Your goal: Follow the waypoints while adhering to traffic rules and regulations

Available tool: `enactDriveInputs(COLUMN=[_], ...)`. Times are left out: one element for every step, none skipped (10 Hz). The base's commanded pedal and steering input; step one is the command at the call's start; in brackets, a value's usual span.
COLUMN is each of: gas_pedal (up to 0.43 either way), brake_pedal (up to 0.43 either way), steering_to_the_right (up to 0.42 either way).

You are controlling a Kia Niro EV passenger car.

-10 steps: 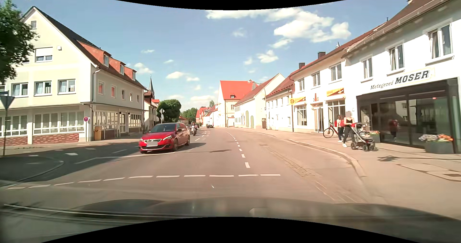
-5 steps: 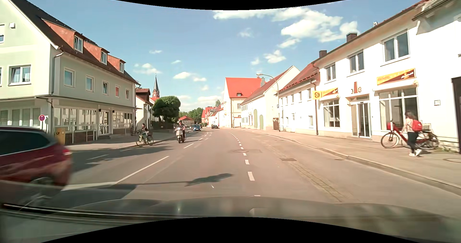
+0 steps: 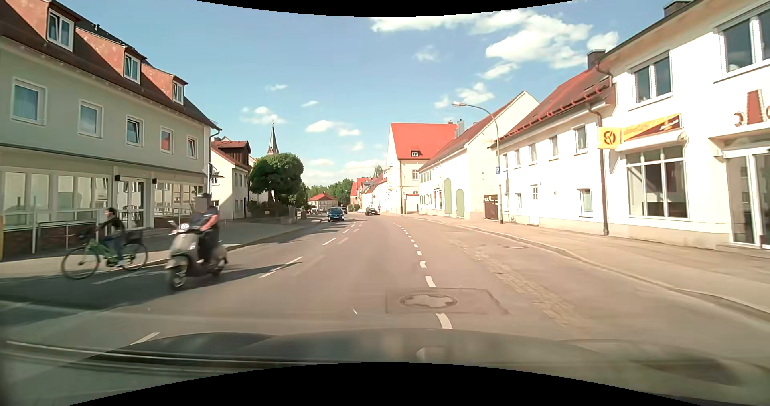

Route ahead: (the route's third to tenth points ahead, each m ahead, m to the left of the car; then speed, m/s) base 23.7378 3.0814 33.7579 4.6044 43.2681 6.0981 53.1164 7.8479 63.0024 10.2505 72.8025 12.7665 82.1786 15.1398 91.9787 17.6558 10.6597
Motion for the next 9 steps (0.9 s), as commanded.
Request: enactDriveInputs(gas_pedal=[0.008, 0.008, 0.008, 0.008, 0.008, 0.008, 0.008, 0.008, 0.020], brake_pedal=[0.006, 0.006, 0.006, 0.006, 0.006, 0.006, 0.006, 0.006, 0.006], steering_to_the_right=[-0.032, -0.030, -0.029, -0.024, -0.020, -0.018, -0.012, -0.009, -0.011])
